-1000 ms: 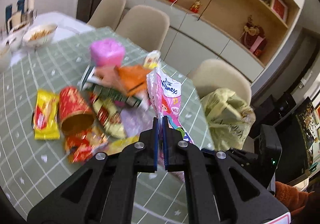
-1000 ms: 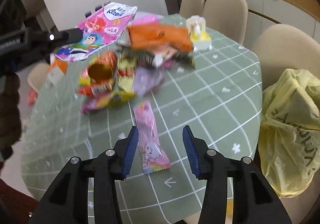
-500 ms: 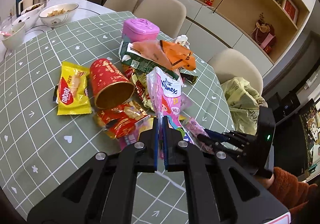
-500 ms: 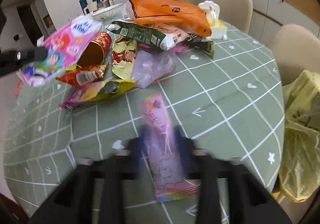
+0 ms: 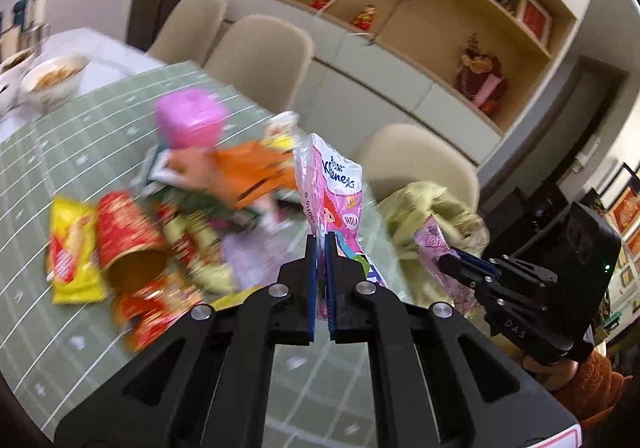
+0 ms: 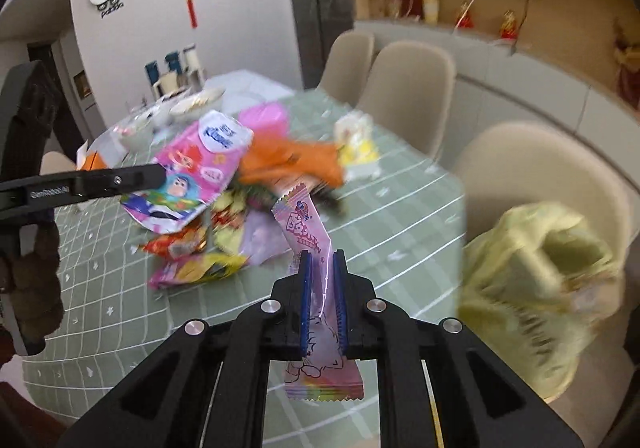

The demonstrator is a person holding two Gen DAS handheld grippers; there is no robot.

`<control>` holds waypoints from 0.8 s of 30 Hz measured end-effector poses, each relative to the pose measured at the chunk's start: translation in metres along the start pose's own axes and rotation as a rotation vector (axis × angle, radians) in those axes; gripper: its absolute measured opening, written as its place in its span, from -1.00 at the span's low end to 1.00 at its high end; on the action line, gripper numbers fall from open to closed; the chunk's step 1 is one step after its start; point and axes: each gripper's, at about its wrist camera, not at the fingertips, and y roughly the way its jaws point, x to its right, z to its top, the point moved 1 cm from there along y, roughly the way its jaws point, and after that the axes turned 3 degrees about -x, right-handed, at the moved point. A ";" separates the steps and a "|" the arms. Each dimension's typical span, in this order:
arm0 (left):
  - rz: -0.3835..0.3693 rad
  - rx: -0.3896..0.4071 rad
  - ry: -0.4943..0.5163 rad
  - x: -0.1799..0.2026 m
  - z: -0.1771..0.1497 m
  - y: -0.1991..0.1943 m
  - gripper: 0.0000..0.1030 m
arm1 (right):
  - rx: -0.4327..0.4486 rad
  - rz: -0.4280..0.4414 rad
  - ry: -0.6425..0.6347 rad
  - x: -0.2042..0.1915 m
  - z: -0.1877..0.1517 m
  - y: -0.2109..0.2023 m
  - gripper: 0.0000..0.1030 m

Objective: Collect trash
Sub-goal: 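Carry both items to the yellow bag while the left gripper opens to drop the tissue packet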

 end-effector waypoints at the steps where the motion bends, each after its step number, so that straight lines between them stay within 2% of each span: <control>1: -0.014 0.004 0.010 0.009 0.005 0.004 -0.93 | 0.016 -0.018 0.009 0.013 0.004 -0.010 -0.77; 7: -0.143 -0.003 0.099 0.085 0.041 0.050 -0.93 | 0.088 -0.138 0.067 0.090 0.007 -0.060 -0.77; 11: -0.221 -0.057 0.165 0.144 0.053 0.099 -0.93 | 0.123 -0.203 0.120 0.141 0.000 -0.084 -0.77; 14: -0.252 -0.100 0.212 0.181 0.056 0.136 -0.93 | 0.145 -0.247 0.166 0.180 -0.008 -0.098 -0.77; 20: -0.248 -0.160 0.265 0.226 0.057 0.210 -0.93 | 0.175 -0.294 0.202 0.246 -0.019 -0.108 -0.77; 24: -0.208 -0.185 0.284 0.237 0.055 0.249 -0.93 | 0.193 -0.286 0.242 0.281 -0.022 -0.104 -0.77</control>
